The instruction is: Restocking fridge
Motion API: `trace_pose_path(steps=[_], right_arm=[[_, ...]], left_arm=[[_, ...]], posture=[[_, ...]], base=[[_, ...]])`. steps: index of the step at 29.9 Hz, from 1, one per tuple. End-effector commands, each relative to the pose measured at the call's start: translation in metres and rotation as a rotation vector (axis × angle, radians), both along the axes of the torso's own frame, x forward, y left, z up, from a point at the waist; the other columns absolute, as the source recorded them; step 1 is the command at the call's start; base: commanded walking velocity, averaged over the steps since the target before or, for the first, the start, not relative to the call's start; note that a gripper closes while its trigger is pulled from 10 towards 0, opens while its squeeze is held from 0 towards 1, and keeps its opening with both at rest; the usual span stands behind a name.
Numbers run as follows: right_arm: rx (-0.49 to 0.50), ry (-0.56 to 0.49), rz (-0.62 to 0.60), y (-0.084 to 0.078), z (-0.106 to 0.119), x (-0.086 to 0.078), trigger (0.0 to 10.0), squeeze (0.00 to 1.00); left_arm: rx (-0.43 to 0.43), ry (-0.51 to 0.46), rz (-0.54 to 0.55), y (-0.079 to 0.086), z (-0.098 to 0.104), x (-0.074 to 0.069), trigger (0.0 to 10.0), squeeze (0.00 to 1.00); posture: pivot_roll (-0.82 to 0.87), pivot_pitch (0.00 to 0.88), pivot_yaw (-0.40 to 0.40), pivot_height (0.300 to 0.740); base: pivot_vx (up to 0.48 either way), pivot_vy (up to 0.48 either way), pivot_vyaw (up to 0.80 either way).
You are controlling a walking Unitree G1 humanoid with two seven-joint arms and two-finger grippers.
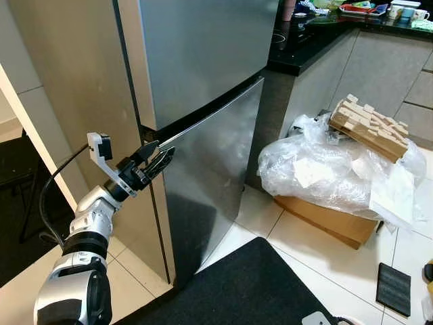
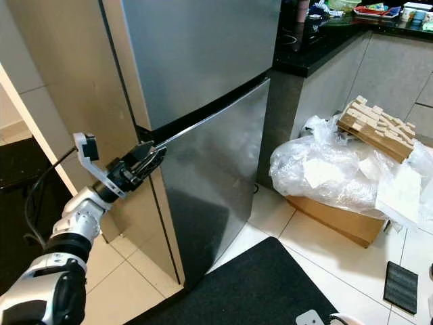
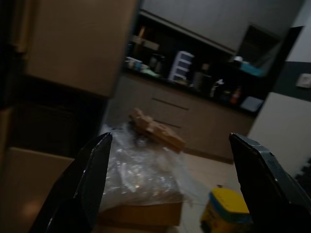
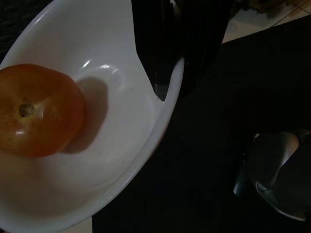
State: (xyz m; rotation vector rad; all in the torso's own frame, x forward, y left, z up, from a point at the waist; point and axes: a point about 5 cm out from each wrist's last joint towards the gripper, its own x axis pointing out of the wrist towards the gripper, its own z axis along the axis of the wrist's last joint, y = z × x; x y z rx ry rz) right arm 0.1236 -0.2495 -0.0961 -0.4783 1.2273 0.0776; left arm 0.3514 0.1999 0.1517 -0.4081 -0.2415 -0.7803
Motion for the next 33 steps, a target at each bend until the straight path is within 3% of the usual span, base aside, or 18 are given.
trace_pose_path(steps=[1, 9, 21, 33], right_arm=[[-0.006, -0.018, -0.007, -0.002, 0.001, 0.002, 10.0, 0.0], [-0.002, -0.018, -0.008, -0.001, 0.001, 0.002, 10.0, 0.0], [-0.001, -0.012, -0.004, 0.0, 0.0, 0.0, 10.0, 0.0], [-0.005, 0.005, 0.001, -0.002, -0.002, -0.009, 10.0, 0.0]], left_arm=[[0.071, 0.037, 0.101, 0.012, -0.002, 0.003, 10.0, 0.0], [0.117, 0.054, 0.208, 0.019, -0.005, 0.004, 10.0, 0.0], [0.16, 0.067, 0.28, 0.017, -0.007, 0.009, 10.0, 0.0], [0.218, -0.017, 0.248, 0.009, 0.013, 0.017, 10.0, 0.0]], posture=[[0.03, 0.0, 0.011, 0.74], [0.03, 0.0, 0.011, 0.74], [0.01, 0.0, 0.01, 0.74], [0.0, 0.032, 0.022, 0.74]], base=[[0.0, 0.0, 0.0], [0.0, 0.0, 0.0], [0.0, 0.0, 0.0], [0.0, 0.0, 0.0]])
